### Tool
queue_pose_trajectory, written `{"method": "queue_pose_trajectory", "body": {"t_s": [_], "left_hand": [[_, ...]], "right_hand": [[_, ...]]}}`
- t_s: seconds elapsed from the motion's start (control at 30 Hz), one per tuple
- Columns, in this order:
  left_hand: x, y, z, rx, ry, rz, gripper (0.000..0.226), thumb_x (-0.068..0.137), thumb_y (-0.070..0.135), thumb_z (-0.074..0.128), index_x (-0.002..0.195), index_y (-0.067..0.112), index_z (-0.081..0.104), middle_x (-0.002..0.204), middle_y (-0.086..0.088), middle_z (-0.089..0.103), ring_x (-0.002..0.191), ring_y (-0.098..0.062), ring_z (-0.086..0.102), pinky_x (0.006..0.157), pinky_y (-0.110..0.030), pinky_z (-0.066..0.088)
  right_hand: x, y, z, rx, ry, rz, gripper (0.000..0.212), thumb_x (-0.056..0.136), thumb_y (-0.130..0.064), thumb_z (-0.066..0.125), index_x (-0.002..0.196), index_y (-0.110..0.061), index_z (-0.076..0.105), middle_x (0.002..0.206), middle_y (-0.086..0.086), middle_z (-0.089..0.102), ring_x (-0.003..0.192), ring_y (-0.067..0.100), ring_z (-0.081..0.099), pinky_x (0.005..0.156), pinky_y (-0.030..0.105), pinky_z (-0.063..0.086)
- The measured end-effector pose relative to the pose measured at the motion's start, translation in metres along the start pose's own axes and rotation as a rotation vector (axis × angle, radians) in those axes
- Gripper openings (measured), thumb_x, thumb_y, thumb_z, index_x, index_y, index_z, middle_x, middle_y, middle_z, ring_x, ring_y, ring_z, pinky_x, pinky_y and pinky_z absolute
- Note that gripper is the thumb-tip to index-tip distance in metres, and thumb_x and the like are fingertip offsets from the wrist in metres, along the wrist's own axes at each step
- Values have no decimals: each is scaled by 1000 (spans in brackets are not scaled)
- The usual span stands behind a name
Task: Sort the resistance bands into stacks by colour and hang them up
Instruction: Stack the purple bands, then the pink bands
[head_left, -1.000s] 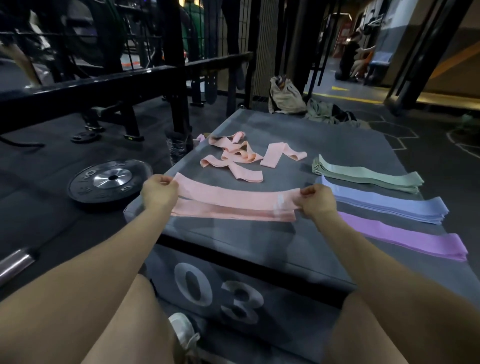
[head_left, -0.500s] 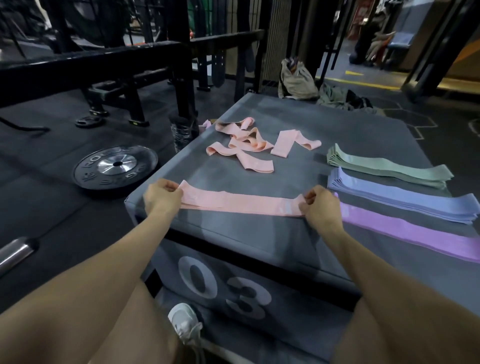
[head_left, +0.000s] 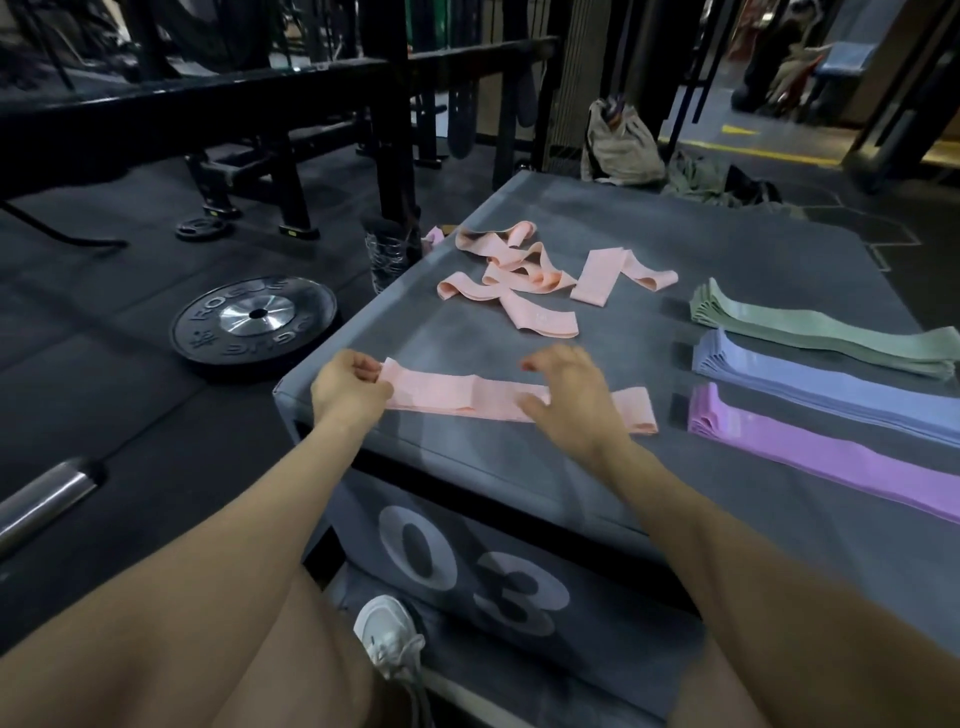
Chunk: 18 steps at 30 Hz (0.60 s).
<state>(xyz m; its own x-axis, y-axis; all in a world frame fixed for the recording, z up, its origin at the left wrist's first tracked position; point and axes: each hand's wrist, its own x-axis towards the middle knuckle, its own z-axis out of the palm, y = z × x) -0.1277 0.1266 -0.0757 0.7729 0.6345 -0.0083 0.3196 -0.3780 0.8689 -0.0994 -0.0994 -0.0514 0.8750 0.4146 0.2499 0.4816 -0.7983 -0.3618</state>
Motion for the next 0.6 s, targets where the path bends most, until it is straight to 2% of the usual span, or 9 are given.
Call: {"method": "queue_pose_trajectory", "body": {"t_s": [0.1, 0.2, 0.3, 0.43, 0.6], "left_hand": [[3, -3, -6, 31, -29, -7, 23, 74, 1, 70, 86, 13, 54, 73, 4, 53, 78, -19, 54, 75, -28, 44], [5, -3, -10, 52, -48, 10, 22, 76, 8, 71, 91, 11, 55, 76, 4, 53, 79, -16, 52, 73, -24, 39], [9, -5, -10, 59, -76, 30, 15, 80, 16, 70, 89, 12, 58, 71, 8, 52, 79, -17, 54, 73, -25, 41], [11, -3, -7, 94, -67, 44, 15, 81, 20, 69, 89, 10, 62, 78, 0, 57, 83, -20, 56, 82, -31, 46], [11, 0, -11, 107, -75, -53, 24, 77, 16, 72, 68, 19, 50, 81, -1, 57, 80, -19, 53, 72, -25, 39]], "right_hand": [[9, -21, 20, 62, -119, -72, 43, 86, -27, 63, 127, -18, 54, 129, 2, 51, 120, 22, 45, 102, 33, 34], [19, -32, 34, 87, -161, -104, 47, 85, -31, 65, 129, -22, 53, 133, -1, 49, 122, 21, 45, 106, 36, 34], [28, -36, 42, 96, -183, -107, 48, 83, -32, 67, 129, -25, 54, 134, -3, 49, 123, 20, 45, 107, 38, 33], [35, -36, 47, 136, -197, -84, 45, 81, -30, 70, 124, -22, 59, 129, -1, 54, 119, 23, 49, 104, 38, 36], [36, -36, 50, 174, -215, -83, 42, 80, -27, 72, 120, -19, 62, 126, 1, 57, 116, 25, 50, 103, 36, 37]]}}
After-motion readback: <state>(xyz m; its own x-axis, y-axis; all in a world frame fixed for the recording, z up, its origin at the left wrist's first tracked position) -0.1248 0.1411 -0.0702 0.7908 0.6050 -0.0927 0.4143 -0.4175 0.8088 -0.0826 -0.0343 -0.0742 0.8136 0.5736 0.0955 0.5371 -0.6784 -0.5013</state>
